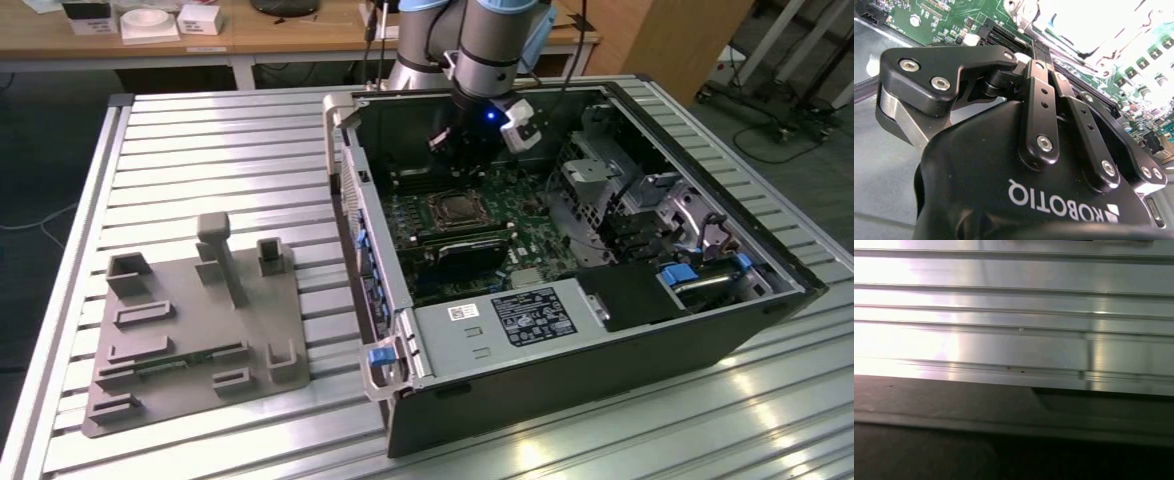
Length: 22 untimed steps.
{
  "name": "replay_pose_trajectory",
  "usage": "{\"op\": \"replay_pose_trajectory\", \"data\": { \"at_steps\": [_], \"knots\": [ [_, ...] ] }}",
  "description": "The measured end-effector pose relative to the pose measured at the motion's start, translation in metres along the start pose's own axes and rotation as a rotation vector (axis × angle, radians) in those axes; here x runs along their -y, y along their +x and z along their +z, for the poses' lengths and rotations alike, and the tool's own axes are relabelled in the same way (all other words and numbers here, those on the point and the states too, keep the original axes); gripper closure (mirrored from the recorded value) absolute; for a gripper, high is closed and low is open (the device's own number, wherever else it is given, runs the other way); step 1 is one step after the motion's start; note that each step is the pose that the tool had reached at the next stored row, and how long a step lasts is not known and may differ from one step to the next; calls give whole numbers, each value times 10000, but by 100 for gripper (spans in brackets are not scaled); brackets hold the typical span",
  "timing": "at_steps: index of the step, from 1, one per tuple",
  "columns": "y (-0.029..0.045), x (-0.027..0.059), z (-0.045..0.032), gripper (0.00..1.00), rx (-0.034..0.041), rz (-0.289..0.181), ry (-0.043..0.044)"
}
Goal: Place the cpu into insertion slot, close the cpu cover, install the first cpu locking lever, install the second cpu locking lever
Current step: 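Install the first cpu locking lever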
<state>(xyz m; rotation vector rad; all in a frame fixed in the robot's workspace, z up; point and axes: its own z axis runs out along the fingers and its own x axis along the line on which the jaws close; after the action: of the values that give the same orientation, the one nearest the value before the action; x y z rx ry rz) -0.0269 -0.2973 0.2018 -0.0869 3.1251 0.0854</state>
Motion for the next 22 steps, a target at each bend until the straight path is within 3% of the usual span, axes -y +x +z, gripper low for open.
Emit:
{"op": "replay_pose_trajectory", "data": {
  "at_steps": [22],
  "knots": [
    [14, 3, 15, 89, 1, -1, -2]
  ]
}}
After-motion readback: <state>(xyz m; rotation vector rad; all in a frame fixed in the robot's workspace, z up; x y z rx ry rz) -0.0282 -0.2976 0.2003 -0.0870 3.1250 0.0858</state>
